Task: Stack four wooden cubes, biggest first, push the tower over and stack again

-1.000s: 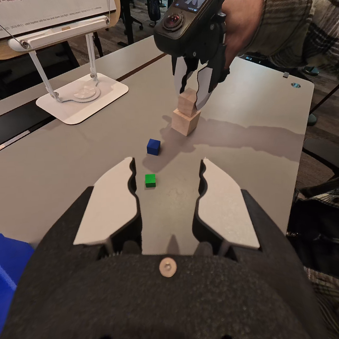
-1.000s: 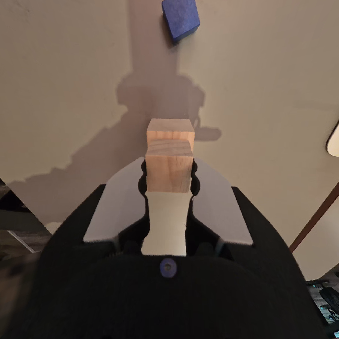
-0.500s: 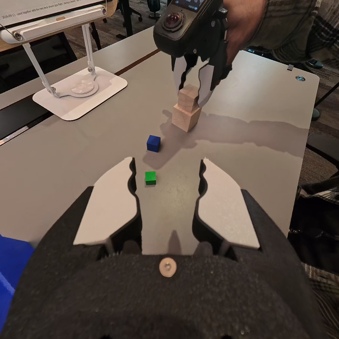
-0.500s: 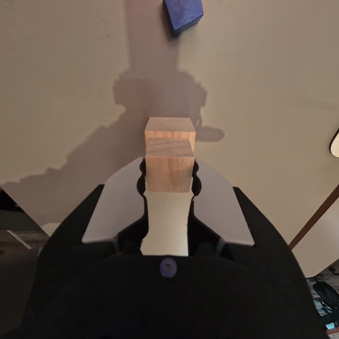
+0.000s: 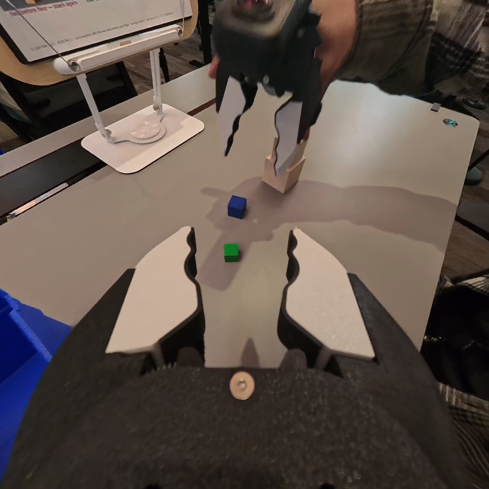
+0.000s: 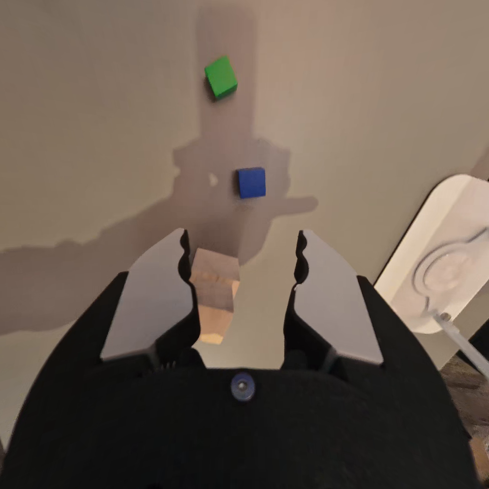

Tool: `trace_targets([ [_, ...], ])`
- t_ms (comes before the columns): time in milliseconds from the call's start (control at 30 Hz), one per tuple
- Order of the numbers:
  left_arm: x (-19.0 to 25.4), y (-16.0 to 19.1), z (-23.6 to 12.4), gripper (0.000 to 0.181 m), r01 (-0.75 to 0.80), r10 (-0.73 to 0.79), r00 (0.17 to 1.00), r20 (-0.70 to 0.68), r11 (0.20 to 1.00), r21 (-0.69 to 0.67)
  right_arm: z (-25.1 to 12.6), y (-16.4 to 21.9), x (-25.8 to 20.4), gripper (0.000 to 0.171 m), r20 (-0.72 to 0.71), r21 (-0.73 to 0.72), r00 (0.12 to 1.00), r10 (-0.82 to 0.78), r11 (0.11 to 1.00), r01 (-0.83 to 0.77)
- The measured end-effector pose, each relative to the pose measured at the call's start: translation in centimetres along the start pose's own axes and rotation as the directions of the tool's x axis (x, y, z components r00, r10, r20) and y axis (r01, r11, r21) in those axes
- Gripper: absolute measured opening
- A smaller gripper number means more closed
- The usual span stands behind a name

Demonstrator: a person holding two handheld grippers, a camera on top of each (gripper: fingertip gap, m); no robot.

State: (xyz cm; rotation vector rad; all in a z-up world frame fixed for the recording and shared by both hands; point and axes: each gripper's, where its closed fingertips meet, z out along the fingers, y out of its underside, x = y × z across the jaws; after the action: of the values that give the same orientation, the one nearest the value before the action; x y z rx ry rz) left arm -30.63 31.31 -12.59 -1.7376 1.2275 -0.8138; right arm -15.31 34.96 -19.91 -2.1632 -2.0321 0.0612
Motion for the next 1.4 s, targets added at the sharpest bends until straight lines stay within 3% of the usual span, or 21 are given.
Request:
trace_targets([
  [33,-0.1,0.0,-0.2,0.066,0.0,0.0,1.0,0.007,1.0,0.004,0.8,-0.4,0.2,0.074,0.003,-0.02,1.0,-0.016,1.0,0.016],
  [267,-0.8,0.1,-0.6,0.066,0.01,-0.01,1.0,0.014,1.0,0.011,5.1,-1.7,0.0,0.061,0.101,-0.095,0.993,-0.062,0.993,0.072],
  [600,-1.4,0.5,-0.6,0.066,0.022,-0.023,1.0,0.019,1.0,0.007,7.4,-1.3,0.3,0.049,0.146,-0.168,0.987,-0.061,0.982,0.086],
  [667,-1.5,0.6,-0.5,0.066,0.024,-0.024,1.0,0.019,1.0,0.003,7.6,-1.0,0.3,0.03,0.149,-0.188,0.988,-0.048,0.979,0.076],
  [733,-1.5,0.6,-0.4,0.066,0.024,-0.024,1.0,0.019,1.0,-0.002,7.6,-1.0,0.6,0.026,0.139,-0.192,0.99,-0.031,0.98,0.057],
  [833,-1.3,0.6,-0.4,0.066,0.022,-0.022,1.0,0.017,1.0,-0.005,6.5,-1.2,1.1,0.026,0.108,-0.18,0.994,0.007,0.984,0.013],
  [967,-0.9,0.5,-0.4,0.065,0.011,-0.01,1.0,0.016,1.0,-0.007,1.8,-0.5,1.6,0.026,0.043,-0.16,0.995,0.085,0.984,-0.077],
  [1167,-0.5,0.4,-0.1,0.065,0.005,-0.005,1.0,0.007,1.0,-0.011,-5.2,4.5,0.2,0.026,-0.025,-0.181,0.972,0.234,0.955,-0.234],
  [1400,0.5,0.4,0.6,0.065,-0.019,0.019,1.0,-0.002,0.999,-0.038,-5.3,8.3,-2.9,0.026,-0.004,-0.218,0.955,0.298,0.931,-0.291],
])
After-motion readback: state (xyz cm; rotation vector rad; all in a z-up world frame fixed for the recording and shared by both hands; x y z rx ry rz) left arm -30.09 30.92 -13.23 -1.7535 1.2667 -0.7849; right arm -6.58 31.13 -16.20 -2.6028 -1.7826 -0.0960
